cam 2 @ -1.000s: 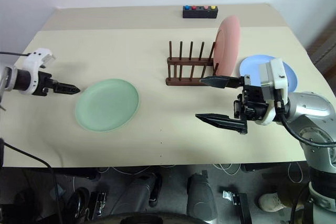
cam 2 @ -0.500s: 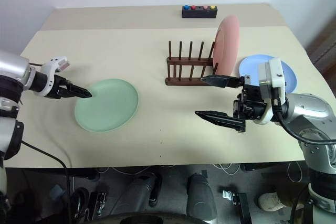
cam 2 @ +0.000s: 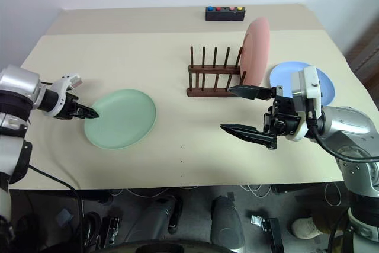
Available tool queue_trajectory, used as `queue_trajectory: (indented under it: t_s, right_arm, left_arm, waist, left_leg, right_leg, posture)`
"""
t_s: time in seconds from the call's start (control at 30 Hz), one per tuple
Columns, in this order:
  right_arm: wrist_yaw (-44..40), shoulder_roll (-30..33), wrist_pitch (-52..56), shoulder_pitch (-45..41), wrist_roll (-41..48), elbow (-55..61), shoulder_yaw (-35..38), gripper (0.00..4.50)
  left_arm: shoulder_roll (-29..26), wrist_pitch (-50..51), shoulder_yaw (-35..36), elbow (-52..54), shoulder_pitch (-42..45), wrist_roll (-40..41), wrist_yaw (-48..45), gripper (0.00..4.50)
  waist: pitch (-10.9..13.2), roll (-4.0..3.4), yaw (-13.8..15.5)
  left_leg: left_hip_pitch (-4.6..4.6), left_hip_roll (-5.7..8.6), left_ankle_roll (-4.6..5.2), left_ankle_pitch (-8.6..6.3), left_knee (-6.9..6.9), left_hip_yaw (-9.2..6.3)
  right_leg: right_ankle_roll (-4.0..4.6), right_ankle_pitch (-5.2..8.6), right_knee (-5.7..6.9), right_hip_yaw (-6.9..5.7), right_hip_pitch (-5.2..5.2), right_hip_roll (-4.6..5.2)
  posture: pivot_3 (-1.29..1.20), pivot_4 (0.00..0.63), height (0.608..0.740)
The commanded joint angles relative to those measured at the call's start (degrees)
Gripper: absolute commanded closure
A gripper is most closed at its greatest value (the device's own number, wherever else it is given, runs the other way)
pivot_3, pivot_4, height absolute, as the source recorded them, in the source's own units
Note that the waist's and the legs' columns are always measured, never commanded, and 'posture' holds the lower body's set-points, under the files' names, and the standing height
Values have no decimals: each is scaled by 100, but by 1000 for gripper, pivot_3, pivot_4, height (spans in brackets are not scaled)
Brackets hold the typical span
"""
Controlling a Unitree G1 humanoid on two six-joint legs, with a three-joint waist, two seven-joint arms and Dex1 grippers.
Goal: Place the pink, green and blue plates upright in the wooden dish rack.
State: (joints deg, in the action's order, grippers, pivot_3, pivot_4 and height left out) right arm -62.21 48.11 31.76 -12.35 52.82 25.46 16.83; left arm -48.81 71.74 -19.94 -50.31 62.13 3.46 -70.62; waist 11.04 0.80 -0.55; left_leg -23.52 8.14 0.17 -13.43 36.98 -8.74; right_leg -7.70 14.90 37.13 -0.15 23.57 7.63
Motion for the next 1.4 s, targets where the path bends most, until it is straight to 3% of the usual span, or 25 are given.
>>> queue_trajectory:
  t_s: [0.03,0.3,0.47,0.63,0.8,0.93,1.07,1.17,1.3,1.4]
  right_arm:
    - [0,38,-78,-50,15,19,170,0]
    - [1,21,-116,-63,-60,-31,136,0]
    - [-31,43,-155,-85,-160,-77,118,0]
    - [-36,53,-183,-273,-219,-262,168,0]
    - [2,15,-250,-416,-312,-395,127,0]
    - [163,-2,-356,-568,-458,-527,187,0]
    - [481,-99,-522,-803,-729,-640,142,0]
    - [918,-136,-930,-1143,-1572,-701,-200,0]
    - [1303,-304,-1288,-1454,-2107,-684,-387,0]
    - [1573,-352,-2087,-1649,-2999,-727,-620,0]
  left_arm:
    - [86,61,-14,-33,-114,17,72,4472]
    - [68,24,393,147,-73,277,76,4472]
    - [-320,-826,795,1057,-348,652,-430,4472]
    - [-466,-1446,1983,1812,-686,1438,-535,4472]
    - [-224,-1713,2843,2251,-1039,1928,-131,4472]
    - [339,-1920,3785,2424,-1193,2445,652,4472]
    - [1021,-2220,4441,2272,-786,2719,1770,4472]
    - [1629,-2531,4752,2325,-549,2931,2453,4472]
    - [2015,-2800,4914,2407,-555,3134,2924,4472]
    - [2296,-2750,5195,2314,-540,3485,3324,4472]
  waist:
    - [-7,-9,17]
    - [-9,-8,17]
    - [-3,1,-5]
    - [-2,2,-31]
    - [-2,2,-9]
    - [-2,2,10]
    - [-1,5,4]
    - [-1,5,10]
    - [-1,6,-35]
    - [-1,6,-39]
  left_leg:
    - [5,3,1,0,0,0]
    - [8,4,1,-1,2,-2]
    - [1,2,0,-1,1,-3]
    - [-1,-2,-1,0,0,-2]
    - [-1,-2,-1,0,1,-1]
    - [-1,-1,-1,0,3,-2]
    - [-1,-1,-1,0,7,-2]
    - [-1,0,-2,1,11,-1]
    - [-1,0,-26,15,9,5]
    - [-1,0,-28,16,9,18]
  right_leg:
    - [-1,1,-1,0,-6,2]
    - [-3,2,0,0,-9,2]
    - [-2,1,-1,1,-2,4]
    - [1,0,0,2,5,3]
    - [1,0,-2,2,2,4]
    - [1,-1,-1,1,0,3]
    - [0,-1,-1,0,-1,3]
    - [-4,-4,0,0,-2,3]
    - [-5,-5,0,3,2,4]
    - [-6,-5,9,12,10,3]
  posture:
    - [0,150,740]
    - [0,150,740]
    - [0,150,740]
    - [0,150,740]
    - [0,150,740]
    - [0,150,740]
    - [0,150,740]
    - [0,150,740]
    - [0,150,740]
    - [0,150,740]
